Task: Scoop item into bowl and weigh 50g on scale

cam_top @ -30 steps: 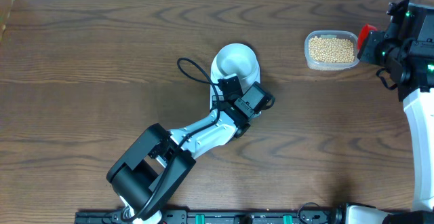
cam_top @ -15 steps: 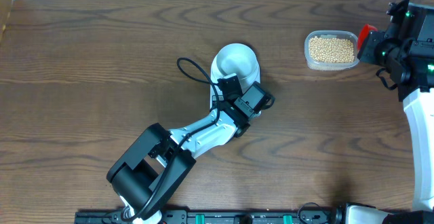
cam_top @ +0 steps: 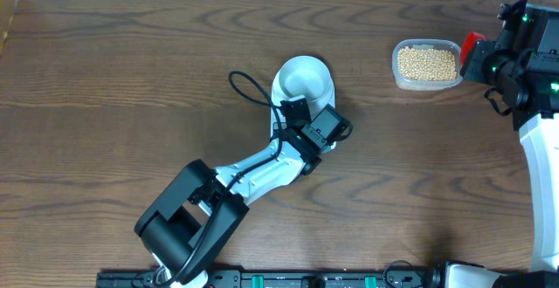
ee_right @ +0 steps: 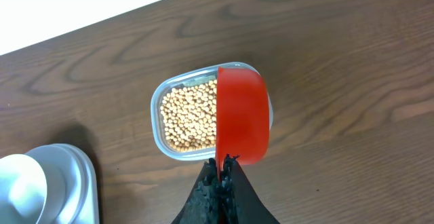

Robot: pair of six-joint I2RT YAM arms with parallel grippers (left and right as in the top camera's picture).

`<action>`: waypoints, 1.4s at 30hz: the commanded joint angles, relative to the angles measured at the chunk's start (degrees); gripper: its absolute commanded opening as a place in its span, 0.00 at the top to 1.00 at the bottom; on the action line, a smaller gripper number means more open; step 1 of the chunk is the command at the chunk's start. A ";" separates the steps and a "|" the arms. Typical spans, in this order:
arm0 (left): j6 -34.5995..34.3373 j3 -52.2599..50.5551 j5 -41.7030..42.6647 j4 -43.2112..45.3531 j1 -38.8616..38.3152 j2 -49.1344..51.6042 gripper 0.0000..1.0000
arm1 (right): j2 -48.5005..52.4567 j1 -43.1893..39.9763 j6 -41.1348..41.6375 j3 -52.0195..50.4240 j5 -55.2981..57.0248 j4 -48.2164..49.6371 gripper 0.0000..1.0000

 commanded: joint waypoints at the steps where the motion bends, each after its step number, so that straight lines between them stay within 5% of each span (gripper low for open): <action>1: 0.98 0.70 -0.37 -2.67 0.42 -4.37 0.93 | 0.15 -0.17 -0.96 1.03 0.11 0.39 0.99; 9: 10.91 0.68 -0.59 -3.67 0.42 -12.83 0.93 | 0.15 -0.20 -0.98 1.03 0.13 1.73 0.99; 30: 13.81 0.63 -2.93 -13.44 1.16 -14.21 0.93 | 0.15 -0.24 -7.04 1.03 4.04 2.82 0.99; 42: 16.37 0.63 -5.31 -20.48 17.79 -14.21 0.94 | 0.15 -0.31 -10.78 1.03 7.08 12.07 0.99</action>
